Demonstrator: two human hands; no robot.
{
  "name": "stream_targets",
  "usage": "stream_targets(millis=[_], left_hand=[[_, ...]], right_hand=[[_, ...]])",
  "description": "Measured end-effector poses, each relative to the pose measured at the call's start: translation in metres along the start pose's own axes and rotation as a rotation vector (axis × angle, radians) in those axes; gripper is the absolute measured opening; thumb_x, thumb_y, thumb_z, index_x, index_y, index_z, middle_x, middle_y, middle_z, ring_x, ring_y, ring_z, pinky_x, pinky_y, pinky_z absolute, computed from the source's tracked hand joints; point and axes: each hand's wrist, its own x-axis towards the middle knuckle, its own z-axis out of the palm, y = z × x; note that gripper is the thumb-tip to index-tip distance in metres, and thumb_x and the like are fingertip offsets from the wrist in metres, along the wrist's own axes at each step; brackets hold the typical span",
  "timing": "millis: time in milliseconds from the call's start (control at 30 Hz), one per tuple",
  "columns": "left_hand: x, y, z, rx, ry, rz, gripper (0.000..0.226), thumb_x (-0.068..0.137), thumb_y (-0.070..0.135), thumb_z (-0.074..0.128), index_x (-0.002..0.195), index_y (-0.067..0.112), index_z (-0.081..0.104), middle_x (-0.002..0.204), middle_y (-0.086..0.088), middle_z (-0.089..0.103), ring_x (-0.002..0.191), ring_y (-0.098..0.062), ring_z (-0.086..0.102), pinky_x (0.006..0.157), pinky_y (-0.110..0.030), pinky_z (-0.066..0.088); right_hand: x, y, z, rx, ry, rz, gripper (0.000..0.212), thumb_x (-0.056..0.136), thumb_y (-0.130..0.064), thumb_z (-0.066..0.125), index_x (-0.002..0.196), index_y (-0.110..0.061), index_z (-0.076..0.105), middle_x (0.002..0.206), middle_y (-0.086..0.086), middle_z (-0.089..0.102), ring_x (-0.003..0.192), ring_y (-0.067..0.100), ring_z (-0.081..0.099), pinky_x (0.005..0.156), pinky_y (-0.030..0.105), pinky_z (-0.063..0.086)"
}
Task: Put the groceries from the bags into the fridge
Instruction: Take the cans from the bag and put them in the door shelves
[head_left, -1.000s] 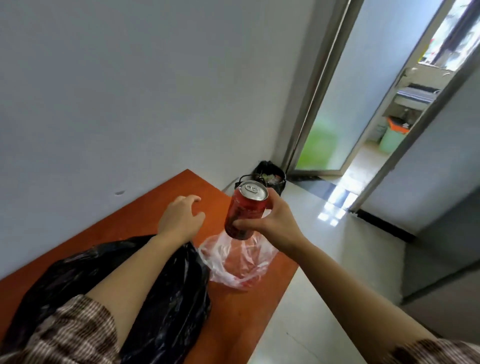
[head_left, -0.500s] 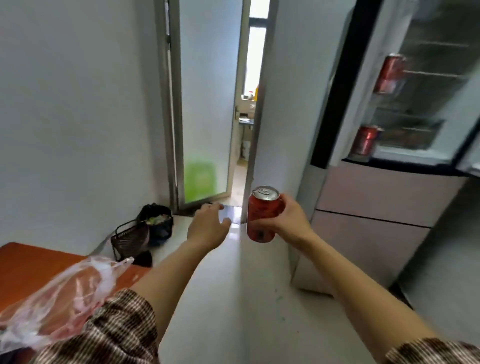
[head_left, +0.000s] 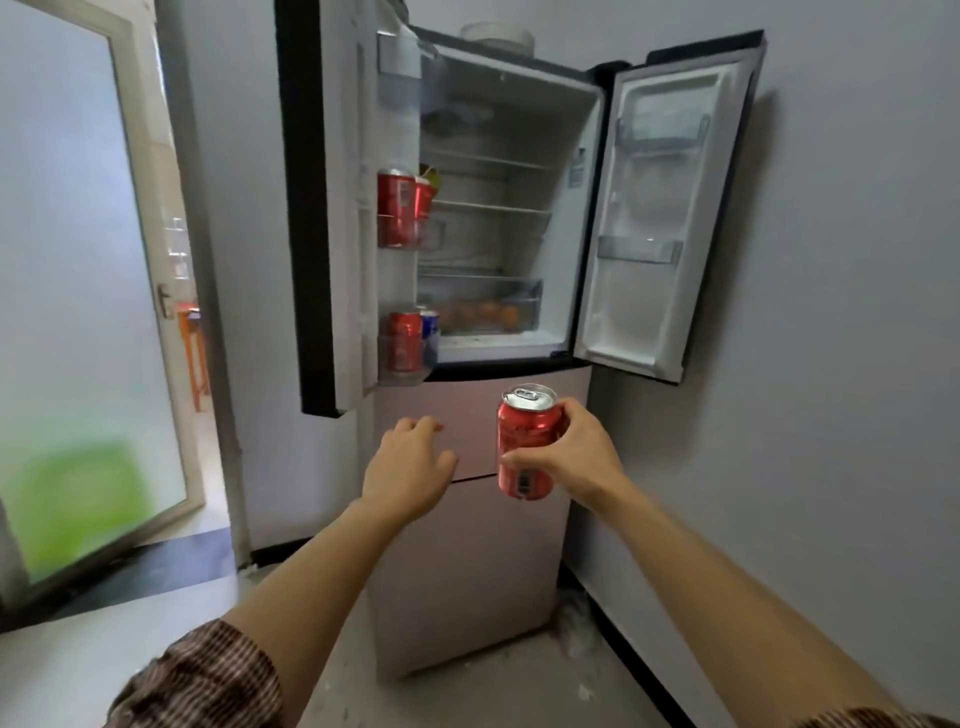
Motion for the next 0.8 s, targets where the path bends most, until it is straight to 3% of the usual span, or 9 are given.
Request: stream_targets(millis=[233, 433, 600, 800], left_hand=[[0.149, 0.05, 0.076, -0.054, -0.045, 0.151, 0.047, 0.09, 0.031, 0.054, 0.135, 0.02, 0.048, 0.139, -0.003, 0.045, 0.126, -0.021, 0.044, 0.098, -0.036, 0.042], [0.275, 0.096, 0.126, -0.107, -0.056, 0.161, 0.044, 0.091, 0.031, 0.052, 0.134, 0.02, 0.048, 0.136, -0.004, 0.048, 0.12, -0.021, 0.048, 0.094, -0.034, 0.042], [0.352, 0.148, 0.163, -0.165, -0.054, 0.204, 0.045, 0.091, 0.031, 0.053, 0.133, 0.018, 0.049, 0.137, -0.007, 0.049, 0.125, -0.024, 0.045, 0.101, -0.036, 0.038], [0.43, 0.221, 0.195, -0.263, 0.021, 0.313, 0.044, 0.093, 0.031, 0.051, 0.135, 0.02, 0.047, 0.137, -0.005, 0.047, 0.12, -0.023, 0.049, 0.097, -0.035, 0.041]], right_hand=[[0.139, 0.037, -0.057, -0.006, 0.119, -0.01, 0.06, 0.056, -0.018, 0.089, 0.105, -0.024, 0.055, 0.103, -0.006, 0.065, 0.095, 0.011, 0.063, 0.081, 0.028, 0.052], [0.255, 0.042, -0.113, -0.002, 0.175, -0.064, 0.062, 0.06, -0.018, 0.089, 0.109, -0.024, 0.053, 0.098, -0.011, 0.062, 0.087, 0.002, 0.058, 0.065, 0.016, 0.043], [0.343, 0.04, -0.167, -0.029, 0.299, -0.126, 0.065, 0.058, -0.022, 0.09, 0.113, -0.019, 0.057, 0.103, -0.005, 0.066, 0.094, 0.011, 0.063, 0.078, 0.026, 0.048], [0.44, 0.019, -0.24, -0.089, 0.353, -0.286, 0.059, 0.057, -0.034, 0.09, 0.105, -0.023, 0.058, 0.1, -0.006, 0.067, 0.09, 0.008, 0.063, 0.081, 0.03, 0.053]])
